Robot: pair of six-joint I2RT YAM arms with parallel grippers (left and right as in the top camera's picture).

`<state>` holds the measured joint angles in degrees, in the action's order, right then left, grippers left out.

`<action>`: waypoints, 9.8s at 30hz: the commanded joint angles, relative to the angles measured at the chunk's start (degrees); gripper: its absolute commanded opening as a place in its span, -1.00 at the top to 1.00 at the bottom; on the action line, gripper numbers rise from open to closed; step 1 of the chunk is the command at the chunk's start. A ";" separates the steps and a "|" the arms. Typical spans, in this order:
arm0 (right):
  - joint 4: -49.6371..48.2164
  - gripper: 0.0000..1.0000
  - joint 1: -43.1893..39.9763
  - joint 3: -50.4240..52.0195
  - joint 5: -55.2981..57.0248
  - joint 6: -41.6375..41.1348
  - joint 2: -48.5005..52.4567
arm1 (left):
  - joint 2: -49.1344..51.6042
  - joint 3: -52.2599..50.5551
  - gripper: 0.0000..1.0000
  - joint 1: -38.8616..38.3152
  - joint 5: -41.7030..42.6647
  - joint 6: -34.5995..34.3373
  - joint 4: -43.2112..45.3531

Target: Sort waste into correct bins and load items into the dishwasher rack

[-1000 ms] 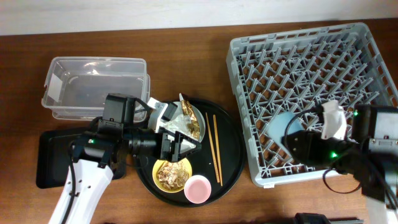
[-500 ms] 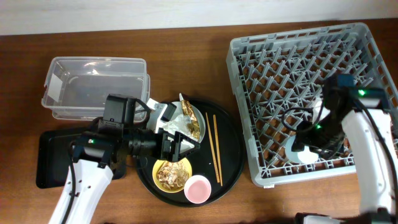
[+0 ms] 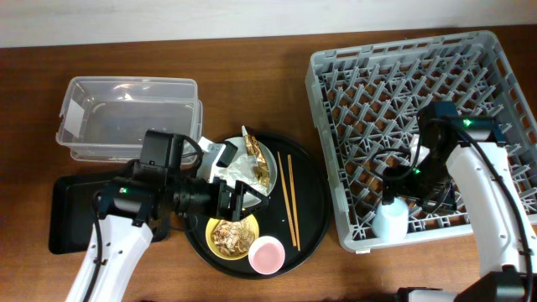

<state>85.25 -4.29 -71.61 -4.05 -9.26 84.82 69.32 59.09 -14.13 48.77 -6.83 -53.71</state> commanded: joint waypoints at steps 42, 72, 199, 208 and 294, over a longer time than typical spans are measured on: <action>-5.97 -0.88 0.15 -3.19 -21.27 2.67 -34.84 | 4.87 -0.42 0.99 -36.61 -46.14 -22.40 -1.99; -31.65 -0.83 21.49 -3.19 -59.95 11.47 -28.02 | -5.64 8.83 0.99 -2.69 26.49 -12.76 16.15; -0.68 -0.85 -17.00 -3.54 -31.67 10.34 -41.55 | 27.56 1.81 0.99 42.56 23.69 22.03 -7.23; -0.68 -0.85 -17.00 -3.54 -31.26 10.36 -41.55 | 31.71 1.81 1.00 48.94 31.45 26.16 -10.64; 0.07 -0.98 -17.00 -3.54 -28.30 4.50 -39.71 | 29.53 8.66 -0.64 -12.81 -53.02 -12.50 11.28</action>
<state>85.34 -21.08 -75.33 -32.82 -4.91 44.97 91.77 67.61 -28.53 -8.95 -24.60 -44.58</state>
